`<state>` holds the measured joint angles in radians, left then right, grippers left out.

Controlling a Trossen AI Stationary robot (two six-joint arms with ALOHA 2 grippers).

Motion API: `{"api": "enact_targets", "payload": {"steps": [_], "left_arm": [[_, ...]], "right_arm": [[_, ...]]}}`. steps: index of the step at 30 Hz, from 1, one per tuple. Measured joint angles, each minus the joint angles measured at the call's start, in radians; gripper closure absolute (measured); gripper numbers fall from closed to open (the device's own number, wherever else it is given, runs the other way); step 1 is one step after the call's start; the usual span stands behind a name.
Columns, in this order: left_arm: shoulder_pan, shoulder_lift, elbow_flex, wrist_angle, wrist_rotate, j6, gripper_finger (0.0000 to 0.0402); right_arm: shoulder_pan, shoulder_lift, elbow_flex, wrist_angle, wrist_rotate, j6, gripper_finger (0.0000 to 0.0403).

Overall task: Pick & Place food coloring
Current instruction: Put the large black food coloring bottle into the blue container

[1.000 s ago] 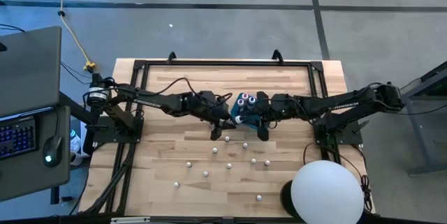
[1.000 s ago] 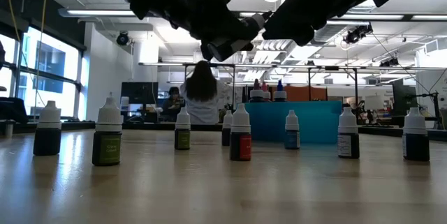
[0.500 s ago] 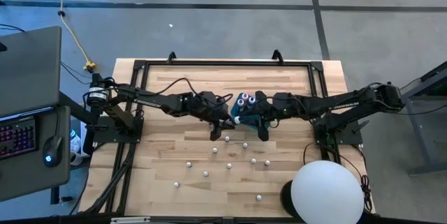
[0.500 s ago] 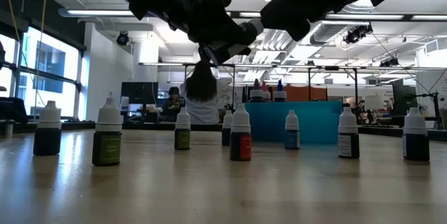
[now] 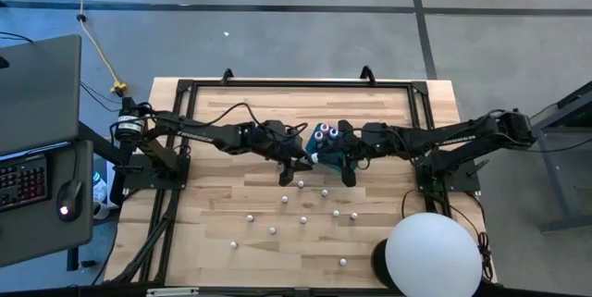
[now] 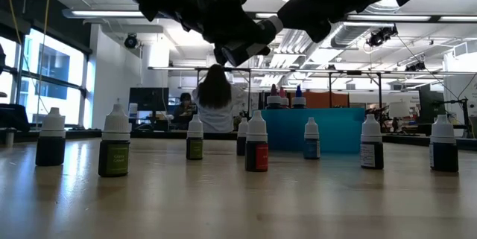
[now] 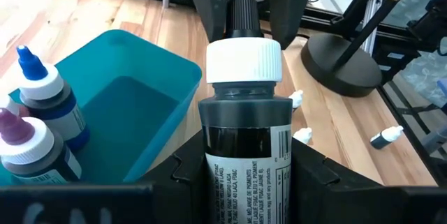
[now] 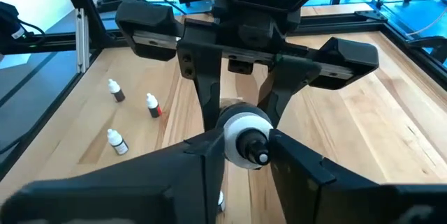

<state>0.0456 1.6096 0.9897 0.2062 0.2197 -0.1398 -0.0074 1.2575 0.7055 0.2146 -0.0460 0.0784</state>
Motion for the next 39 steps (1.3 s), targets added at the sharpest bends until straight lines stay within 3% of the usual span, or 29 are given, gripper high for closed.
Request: {"api": "enact_targets", "payload": {"steps": [10,23,33,39], "left_arm": [[0.000,0.001,-0.001,0.008,0.001,0.001,0.0277],[0.000,0.002,-0.001,0.015,-0.021,0.106,0.0276],[-0.002,-0.001,0.002,0.044,-0.078,0.137,0.0190],[-0.001,-0.008,0.002,0.030,-0.081,0.131,0.0163]], "right_arm": [[-0.028,-0.001,0.000,-0.006,-0.045,0.000,0.0351],[-0.045,-0.001,0.000,-0.013,-0.080,0.013,0.0354],[-0.045,0.002,-0.002,-0.071,-0.066,0.020,0.0355],[-0.045,0.002,-0.002,-0.143,0.052,0.019,0.0355]]}}
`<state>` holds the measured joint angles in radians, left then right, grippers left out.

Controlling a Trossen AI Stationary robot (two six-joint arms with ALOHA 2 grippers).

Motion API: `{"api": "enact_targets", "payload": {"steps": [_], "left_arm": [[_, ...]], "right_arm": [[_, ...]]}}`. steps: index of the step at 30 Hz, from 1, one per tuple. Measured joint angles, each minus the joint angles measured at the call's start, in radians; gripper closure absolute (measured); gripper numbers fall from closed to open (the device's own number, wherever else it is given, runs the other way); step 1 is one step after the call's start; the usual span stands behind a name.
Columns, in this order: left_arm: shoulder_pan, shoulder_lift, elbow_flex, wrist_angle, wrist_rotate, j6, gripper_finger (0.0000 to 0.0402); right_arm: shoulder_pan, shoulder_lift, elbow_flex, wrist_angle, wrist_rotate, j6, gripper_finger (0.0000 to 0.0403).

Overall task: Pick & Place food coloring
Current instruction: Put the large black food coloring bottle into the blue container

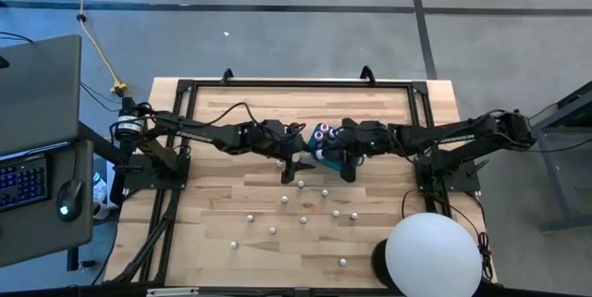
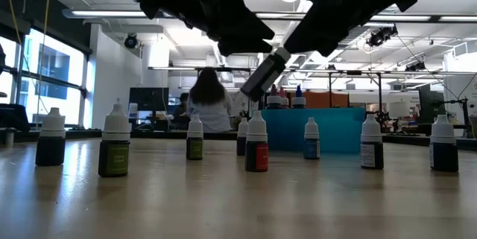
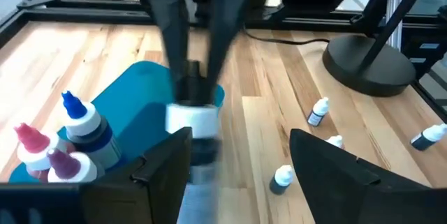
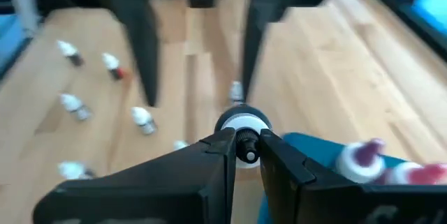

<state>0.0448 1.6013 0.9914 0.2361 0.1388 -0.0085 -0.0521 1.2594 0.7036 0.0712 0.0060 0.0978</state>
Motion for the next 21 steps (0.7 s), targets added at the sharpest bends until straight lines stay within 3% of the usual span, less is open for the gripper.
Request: {"api": "enact_targets", "payload": {"steps": [6,15,21], "left_arm": [[0.000,-0.063,0.000,-0.036,0.005,-0.048,0.0165],[0.000,-0.157,0.000,-0.129,0.008,-0.049,0.0166],[0.000,-0.165,0.000,-0.130,0.009,-0.049,0.0166]], "right_arm": [[0.000,-0.013,0.004,-0.023,0.017,0.000,0.0355],[-0.008,-0.031,0.211,-0.462,0.236,0.024,0.0355],[-0.044,0.022,0.243,-0.584,0.236,0.108,0.0355]]}}
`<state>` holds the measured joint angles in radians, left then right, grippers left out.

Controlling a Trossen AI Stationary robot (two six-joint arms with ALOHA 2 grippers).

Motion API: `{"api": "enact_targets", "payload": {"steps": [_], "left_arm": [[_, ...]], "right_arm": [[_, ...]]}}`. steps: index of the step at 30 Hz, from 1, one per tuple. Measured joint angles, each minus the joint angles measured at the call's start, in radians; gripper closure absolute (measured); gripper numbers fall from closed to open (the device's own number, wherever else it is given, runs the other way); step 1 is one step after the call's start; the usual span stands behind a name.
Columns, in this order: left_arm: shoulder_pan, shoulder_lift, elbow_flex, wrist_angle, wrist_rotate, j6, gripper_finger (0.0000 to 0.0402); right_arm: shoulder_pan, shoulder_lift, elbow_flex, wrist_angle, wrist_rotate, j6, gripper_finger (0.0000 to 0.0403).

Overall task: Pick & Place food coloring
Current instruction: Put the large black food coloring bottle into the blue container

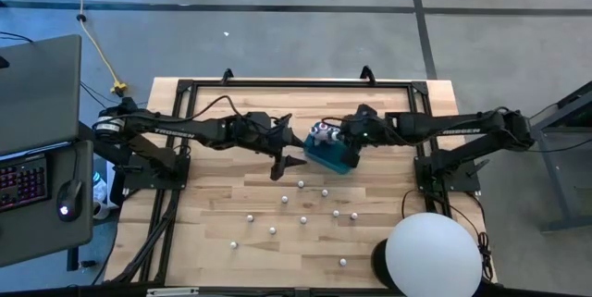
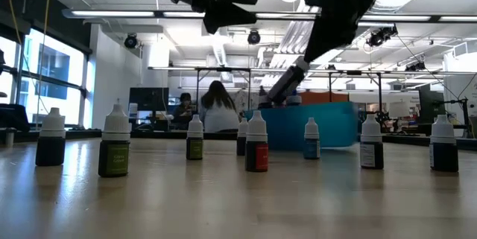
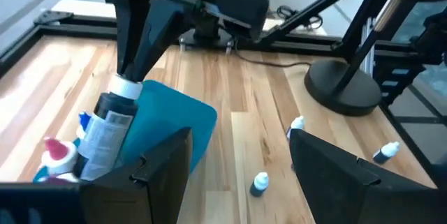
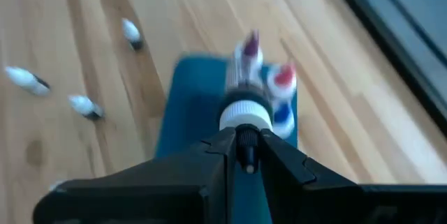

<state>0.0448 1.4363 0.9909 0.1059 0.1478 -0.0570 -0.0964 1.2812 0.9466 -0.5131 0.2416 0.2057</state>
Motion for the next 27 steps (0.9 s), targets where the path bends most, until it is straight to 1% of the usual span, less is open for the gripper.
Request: {"api": "enact_targets", "payload": {"steps": [6,11,16,21,27], "left_arm": [[0.000,0.001,0.000,-0.020,-0.001,0.000,0.0166],[0.000,0.001,0.000,-0.034,-0.006,0.000,0.0166],[0.000,0.001,0.000,-0.031,-0.009,0.000,0.0166],[0.000,0.001,0.000,-0.031,-0.009,0.000,0.0166],[0.000,0.001,0.000,-0.031,-0.009,0.000,0.0166]], "right_arm": [[-0.022,0.061,-0.001,-0.004,-0.075,0.004,0.0355],[-0.023,0.055,0.000,0.008,-0.051,-0.013,0.0355],[-0.046,0.066,0.000,0.011,-0.082,-0.005,0.0355],[-0.060,0.136,0.000,0.009,-0.141,0.003,0.0355],[-0.066,0.210,0.001,0.038,-0.135,-0.004,0.0355]]}}
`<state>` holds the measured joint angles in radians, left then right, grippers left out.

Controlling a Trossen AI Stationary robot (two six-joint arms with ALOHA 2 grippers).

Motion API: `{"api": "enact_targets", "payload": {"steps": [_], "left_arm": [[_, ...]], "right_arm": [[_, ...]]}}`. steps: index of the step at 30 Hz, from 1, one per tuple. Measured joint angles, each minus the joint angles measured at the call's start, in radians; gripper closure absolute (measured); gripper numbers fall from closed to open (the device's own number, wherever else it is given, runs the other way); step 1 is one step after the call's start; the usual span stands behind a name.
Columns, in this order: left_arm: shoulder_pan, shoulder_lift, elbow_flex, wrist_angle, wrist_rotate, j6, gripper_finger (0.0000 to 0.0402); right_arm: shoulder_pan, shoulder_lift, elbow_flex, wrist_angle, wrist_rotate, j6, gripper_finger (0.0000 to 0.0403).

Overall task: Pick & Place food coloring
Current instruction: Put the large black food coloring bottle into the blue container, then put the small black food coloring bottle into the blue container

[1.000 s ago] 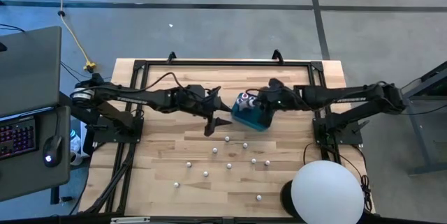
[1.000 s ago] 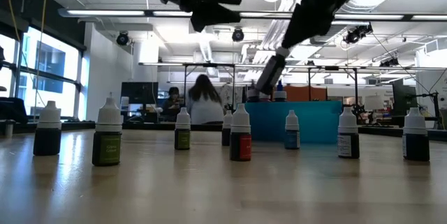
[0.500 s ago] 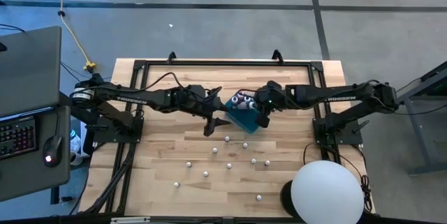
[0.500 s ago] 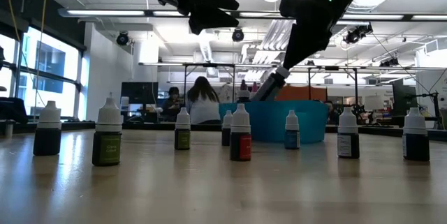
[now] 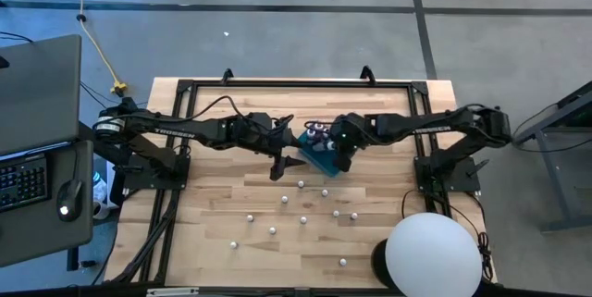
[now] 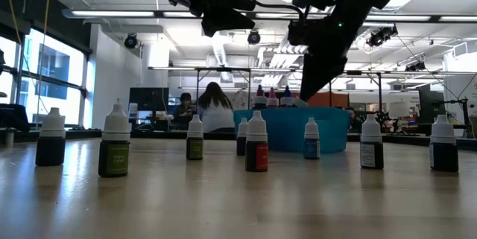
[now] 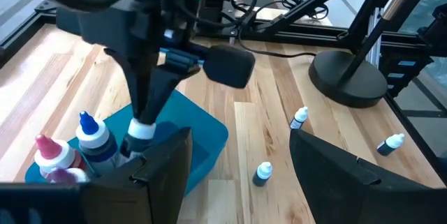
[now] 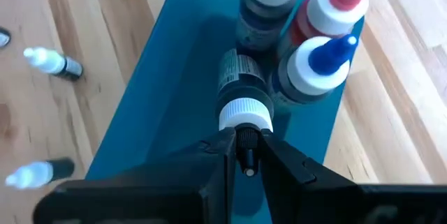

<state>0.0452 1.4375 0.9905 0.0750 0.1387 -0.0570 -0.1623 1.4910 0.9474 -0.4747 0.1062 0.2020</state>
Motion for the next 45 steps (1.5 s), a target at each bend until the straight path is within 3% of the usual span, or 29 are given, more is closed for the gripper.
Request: {"api": "enact_targets", "payload": {"steps": [10,19,31,45], "left_arm": [[0.000,0.001,0.000,0.000,-0.003,0.000,0.0166],[0.000,0.001,0.000,0.000,-0.003,0.000,0.0166],[0.000,0.001,0.000,-0.009,-0.001,0.000,0.0166],[0.000,0.001,-0.001,-0.266,0.012,0.000,0.0166]], "right_arm": [[-0.054,0.008,0.000,0.056,-0.054,-0.008,0.0352],[-0.069,0.008,0.000,0.181,-0.034,-0.061,0.0323],[-0.066,0.008,0.000,0.267,0.038,-0.163,0.0321],[0.106,-0.027,0.000,0.269,-0.075,-0.177,0.0320]]}}
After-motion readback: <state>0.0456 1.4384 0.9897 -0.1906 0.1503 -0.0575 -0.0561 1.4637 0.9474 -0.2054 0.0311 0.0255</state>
